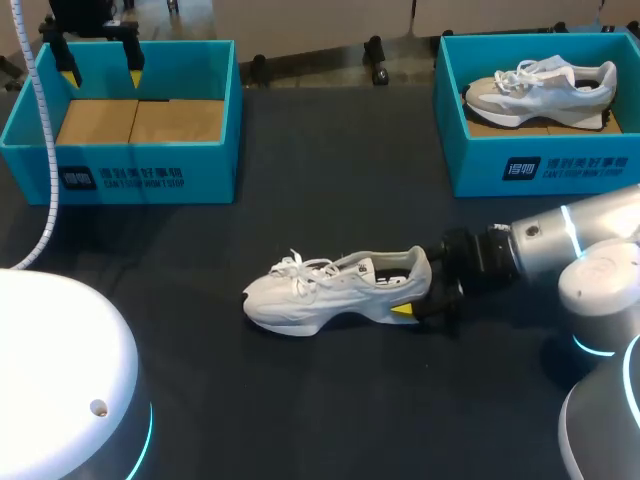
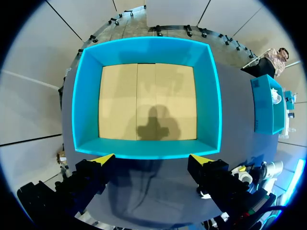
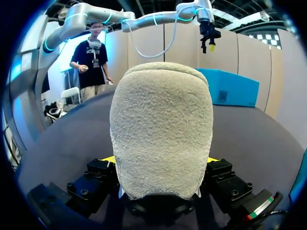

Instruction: Take the shoe out of the shoebox, open the shoe tongue, remove and reinsert the insole, then place the shoe into the shoebox

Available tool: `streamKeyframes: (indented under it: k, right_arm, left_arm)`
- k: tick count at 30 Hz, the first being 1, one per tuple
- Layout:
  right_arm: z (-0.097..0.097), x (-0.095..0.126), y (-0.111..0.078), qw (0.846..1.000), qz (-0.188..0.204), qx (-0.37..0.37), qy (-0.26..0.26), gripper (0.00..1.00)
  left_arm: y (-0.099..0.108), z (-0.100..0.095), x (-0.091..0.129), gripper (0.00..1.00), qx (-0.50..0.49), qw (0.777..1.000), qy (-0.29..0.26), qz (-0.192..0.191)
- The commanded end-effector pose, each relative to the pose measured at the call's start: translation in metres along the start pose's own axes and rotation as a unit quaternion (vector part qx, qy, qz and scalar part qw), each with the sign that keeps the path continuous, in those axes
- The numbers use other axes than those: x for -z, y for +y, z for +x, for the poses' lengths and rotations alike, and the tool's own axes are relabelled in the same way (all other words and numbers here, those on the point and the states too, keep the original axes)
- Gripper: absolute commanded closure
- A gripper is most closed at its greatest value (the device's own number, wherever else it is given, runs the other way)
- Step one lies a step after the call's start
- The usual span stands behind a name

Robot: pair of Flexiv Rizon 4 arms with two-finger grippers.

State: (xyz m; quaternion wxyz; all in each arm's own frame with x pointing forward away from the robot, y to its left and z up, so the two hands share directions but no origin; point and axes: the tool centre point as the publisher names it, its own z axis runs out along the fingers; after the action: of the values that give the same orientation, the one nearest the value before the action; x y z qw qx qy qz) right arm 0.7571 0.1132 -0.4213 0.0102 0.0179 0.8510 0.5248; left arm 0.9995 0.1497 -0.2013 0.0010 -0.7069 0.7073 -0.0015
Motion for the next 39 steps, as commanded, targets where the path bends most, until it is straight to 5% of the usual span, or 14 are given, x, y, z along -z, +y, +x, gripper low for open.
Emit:
streamKeyframes:
  k: [1,27,39]
  right_arm:
    - [-0.001,-0.005,0.0,1.0,0.001,0.0,-0.003,1.0]
    - [-0.001,-0.005,0.0,1.0,0.001,0.0,-0.003,1.0]
    - [-0.001,-0.005,0.0,1.0,0.001,0.0,-0.003,1.0]
  left_arm:
    - [0.0,0.0,0.001,0.0,0.0,1.0,0.0,-0.001]
    - [0.0,0.0,0.001,0.0,0.0,1.0,0.0,-0.001]
    - [0.052,0.014,0.009,0.0,0.037,0.999,0.014,0.003]
